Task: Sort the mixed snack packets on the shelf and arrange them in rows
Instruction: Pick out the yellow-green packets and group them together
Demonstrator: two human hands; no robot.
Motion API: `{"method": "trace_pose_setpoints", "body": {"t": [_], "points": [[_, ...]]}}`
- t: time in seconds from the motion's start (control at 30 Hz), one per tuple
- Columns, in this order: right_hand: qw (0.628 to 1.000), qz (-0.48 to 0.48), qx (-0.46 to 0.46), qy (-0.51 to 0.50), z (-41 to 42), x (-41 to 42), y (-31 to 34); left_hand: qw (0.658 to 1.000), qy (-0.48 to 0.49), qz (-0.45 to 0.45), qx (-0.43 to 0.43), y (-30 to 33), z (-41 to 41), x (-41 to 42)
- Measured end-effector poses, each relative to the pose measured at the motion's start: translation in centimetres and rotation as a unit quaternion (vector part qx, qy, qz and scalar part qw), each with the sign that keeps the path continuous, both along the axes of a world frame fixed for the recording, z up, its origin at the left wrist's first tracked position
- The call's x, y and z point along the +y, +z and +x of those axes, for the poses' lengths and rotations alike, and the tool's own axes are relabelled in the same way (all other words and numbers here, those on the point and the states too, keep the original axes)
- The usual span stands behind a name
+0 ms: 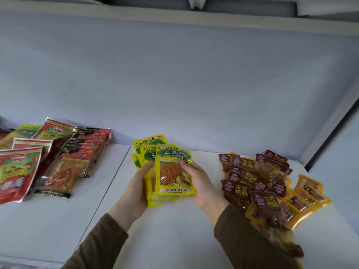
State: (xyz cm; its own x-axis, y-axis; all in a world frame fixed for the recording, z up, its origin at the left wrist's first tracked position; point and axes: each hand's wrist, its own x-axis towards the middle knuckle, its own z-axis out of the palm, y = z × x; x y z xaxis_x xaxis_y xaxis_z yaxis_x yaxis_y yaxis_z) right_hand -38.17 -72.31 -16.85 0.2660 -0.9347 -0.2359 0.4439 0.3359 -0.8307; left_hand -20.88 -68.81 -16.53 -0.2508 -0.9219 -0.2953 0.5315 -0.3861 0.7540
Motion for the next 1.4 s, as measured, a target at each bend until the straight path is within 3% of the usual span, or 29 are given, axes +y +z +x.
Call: {"method": "trace_pose_setpoints", "body": {"t": [0.13, 0.27, 0.4, 0.57, 0.8, 1.0, 1.1, 1.17, 1.27, 1.33, 1.4], "points": [[0.997, -0.031, 0.073, -0.018, 2.3, 1.2, -0.2, 0.998, -0.028, -0.052, -0.008, -0.2, 0.8, 0.9], [0.987, -0.054, 0.141, -0.05, 4.1, 2.1, -0.8, 0.998, 0.039, -0.042, -0.025, -0.3, 1.7, 1.6], [0.989, -0.027, 0.133, -0.064, 4.4, 2.9, -0.8, 0.996, 0.064, -0.026, -0.051, -0.4, 2.3, 2.0], [0.994, 0.039, 0.098, 0.009, 5.1, 2.9, -1.1, 0.99, 0.115, 0.01, -0.082, -0.5, 2.6, 1.3], [0.999, -0.018, 0.02, -0.045, 9.1, 1.1, -1.9, 0.987, 0.095, -0.012, -0.126, 1.2, 5.7, -0.4], [0.993, -0.046, 0.063, -0.088, 15.6, -0.8, -2.3, 0.971, 0.09, -0.06, -0.211, 2.1, 12.1, -2.4], [0.981, -0.067, 0.125, -0.133, 19.2, -1.6, -2.4, 0.945, 0.05, -0.115, -0.303, 2.1, 15.0, -3.5], [0.954, -0.09, 0.239, -0.159, 21.0, -1.9, -2.6, 0.939, 0.014, -0.133, -0.316, 1.8, 16.5, -4.2], [0.847, -0.108, 0.5, -0.145, 22.2, -2.0, -3.2, 0.94, -0.009, -0.134, -0.314, 1.2, 18.1, -5.2], [0.828, -0.109, 0.531, -0.144, 22.2, -2.2, -3.3, 0.929, -0.013, -0.135, -0.345, 0.9, 18.7, -5.4], [0.852, -0.126, 0.486, -0.149, 22.2, -2.3, -3.3, 0.909, -0.009, -0.153, -0.387, 0.6, 19.1, -5.6]]}}
